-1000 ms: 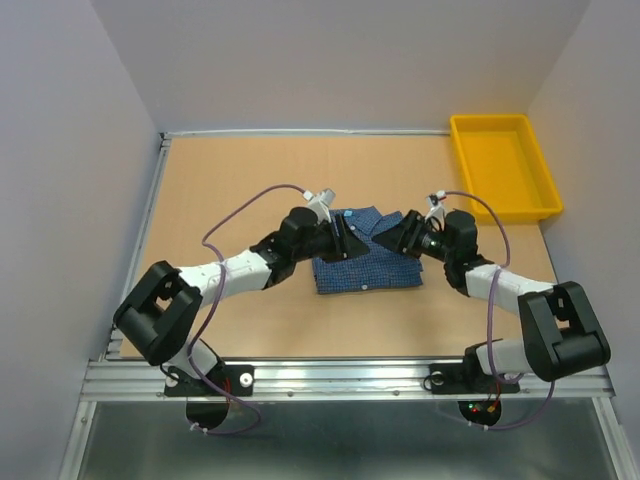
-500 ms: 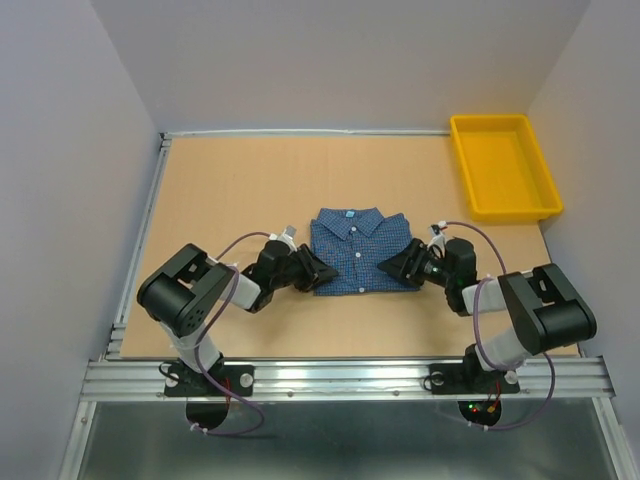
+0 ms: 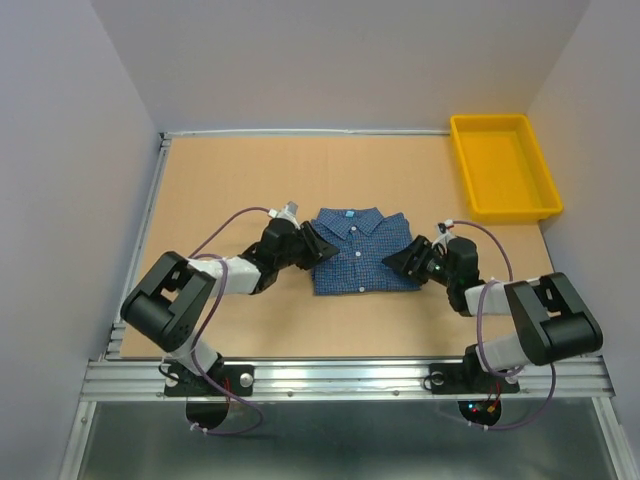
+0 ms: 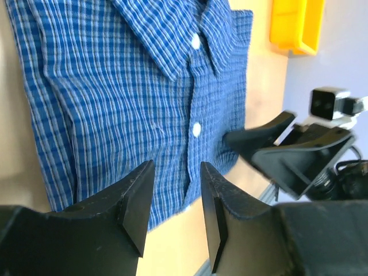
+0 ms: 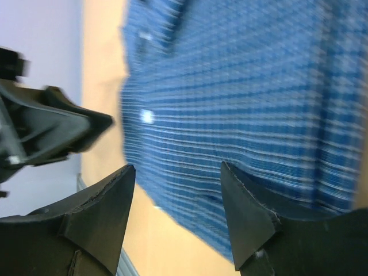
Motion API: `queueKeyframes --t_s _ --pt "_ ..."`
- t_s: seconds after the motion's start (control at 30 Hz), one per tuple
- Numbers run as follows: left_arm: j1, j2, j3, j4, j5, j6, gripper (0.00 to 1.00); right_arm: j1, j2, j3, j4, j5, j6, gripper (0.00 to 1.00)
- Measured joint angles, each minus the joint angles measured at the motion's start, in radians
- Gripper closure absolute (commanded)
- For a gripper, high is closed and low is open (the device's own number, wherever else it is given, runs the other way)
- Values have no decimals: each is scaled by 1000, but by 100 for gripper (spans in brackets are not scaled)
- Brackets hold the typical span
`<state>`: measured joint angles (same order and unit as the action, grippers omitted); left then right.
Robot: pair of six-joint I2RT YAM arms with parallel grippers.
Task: Fold and stack the long sleeve shirts
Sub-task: Fold the shirt
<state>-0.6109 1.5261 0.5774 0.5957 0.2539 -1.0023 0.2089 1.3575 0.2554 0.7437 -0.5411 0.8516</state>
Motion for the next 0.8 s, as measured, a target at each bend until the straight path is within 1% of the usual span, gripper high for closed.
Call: queueKeyframes --t_s 0.1,0.2,0.3,0.37,0.4,0.43,0.53,0.6,0.63,0.7,0.8 --pt "2 77 28 -2 -8 3 53 -8 97 -2 -14 26 4 34" --pt "20 129 16 -21 -12 -2 53 -33 103 -4 -2 37 6 34" --pt "56 134 5 -5 8 -11 53 -56 79 -14 -9 43 2 33" --pt "81 131 2 -6 6 -9 50 -66 37 -13 -52 51 -14 32" --pt "86 122 1 -21 4 -8 44 -66 7 -8 -104 59 -26 30" --pt "96 96 -4 -53 -8 2 41 -66 -21 -2 -152 68 -42 29" --pt "100 -21 -10 -172 -48 22 25 -67 -158 55 -354 114 -119 23" --pt "98 -102 -16 -218 -69 29 22 -69 -229 98 -449 145 -166 19" --pt "93 -151 -23 -238 -80 29 21 -71 -269 130 -503 158 -187 15" --pt "65 -225 -37 -278 -103 24 21 -71 -322 169 -576 176 -219 11" --pt "3 -257 -48 -328 -134 15 21 -71 -378 197 -676 186 -249 8"
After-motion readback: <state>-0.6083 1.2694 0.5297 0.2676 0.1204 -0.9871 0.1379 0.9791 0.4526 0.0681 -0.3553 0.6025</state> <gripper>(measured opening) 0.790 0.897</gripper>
